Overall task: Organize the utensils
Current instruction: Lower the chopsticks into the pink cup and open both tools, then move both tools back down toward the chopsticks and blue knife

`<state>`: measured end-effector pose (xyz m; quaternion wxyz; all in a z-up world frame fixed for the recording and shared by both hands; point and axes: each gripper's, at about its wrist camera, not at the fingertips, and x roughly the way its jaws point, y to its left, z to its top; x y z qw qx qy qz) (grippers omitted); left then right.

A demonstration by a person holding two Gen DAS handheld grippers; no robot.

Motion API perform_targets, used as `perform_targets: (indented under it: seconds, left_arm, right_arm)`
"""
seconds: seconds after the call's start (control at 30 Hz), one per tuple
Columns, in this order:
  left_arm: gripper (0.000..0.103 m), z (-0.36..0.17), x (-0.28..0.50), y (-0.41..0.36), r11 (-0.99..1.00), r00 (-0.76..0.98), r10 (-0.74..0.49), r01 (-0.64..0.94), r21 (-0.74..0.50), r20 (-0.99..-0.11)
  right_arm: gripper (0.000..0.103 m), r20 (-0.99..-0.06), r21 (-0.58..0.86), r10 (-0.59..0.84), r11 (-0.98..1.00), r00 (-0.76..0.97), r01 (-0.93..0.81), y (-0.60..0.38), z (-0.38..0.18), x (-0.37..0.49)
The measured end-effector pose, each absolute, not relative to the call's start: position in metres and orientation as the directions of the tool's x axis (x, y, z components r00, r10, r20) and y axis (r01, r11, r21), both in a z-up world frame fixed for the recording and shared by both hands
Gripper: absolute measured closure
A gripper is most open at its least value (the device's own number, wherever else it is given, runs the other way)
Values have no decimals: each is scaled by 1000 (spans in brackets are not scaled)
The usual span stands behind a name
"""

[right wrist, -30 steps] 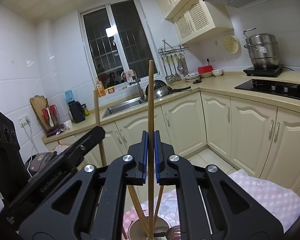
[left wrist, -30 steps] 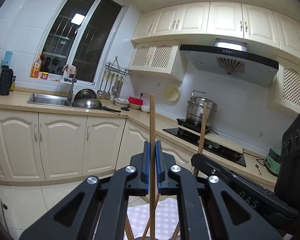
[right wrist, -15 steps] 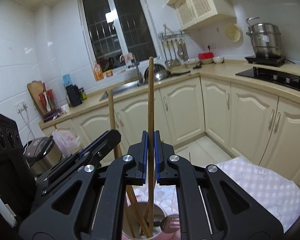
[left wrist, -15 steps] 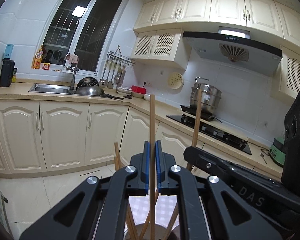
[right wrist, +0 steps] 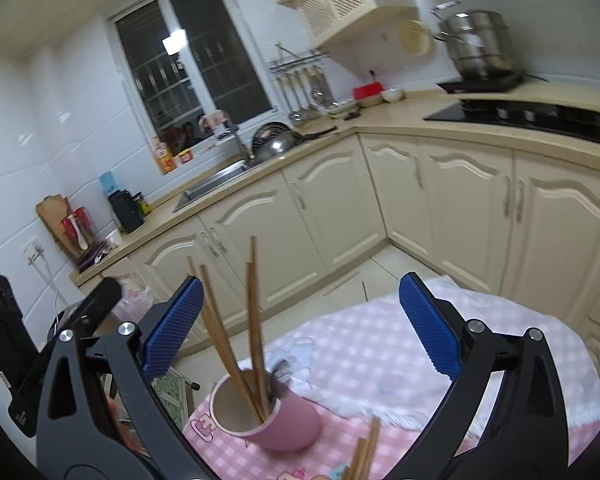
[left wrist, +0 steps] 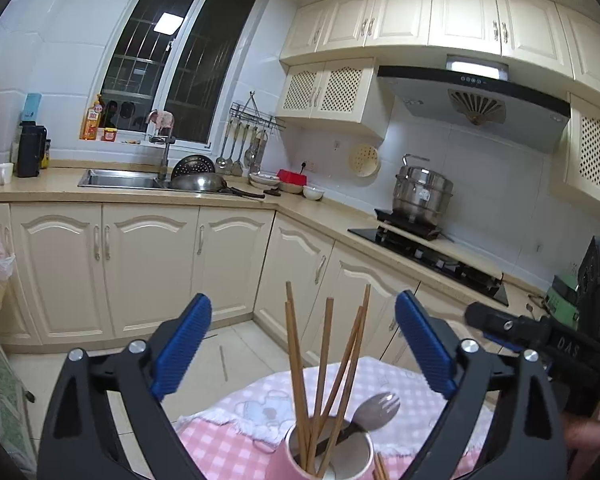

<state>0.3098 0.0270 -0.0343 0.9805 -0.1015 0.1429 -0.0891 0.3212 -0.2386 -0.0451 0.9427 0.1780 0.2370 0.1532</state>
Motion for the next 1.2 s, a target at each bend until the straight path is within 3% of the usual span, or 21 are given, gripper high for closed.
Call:
perform_targets:
  seconds: [0.5,1.2]
  left_arm:
    - [9,-29,266,22,978,918,-187,141,-155,-349]
    - [9,-79,242,-17,974,827,-221,219,-65,-517]
  right_arm:
    - [7,-509,410,310,907,803,-91,-286,-60,280]
    - [7,-739,292,273,954,616,-72,-273,-133,248]
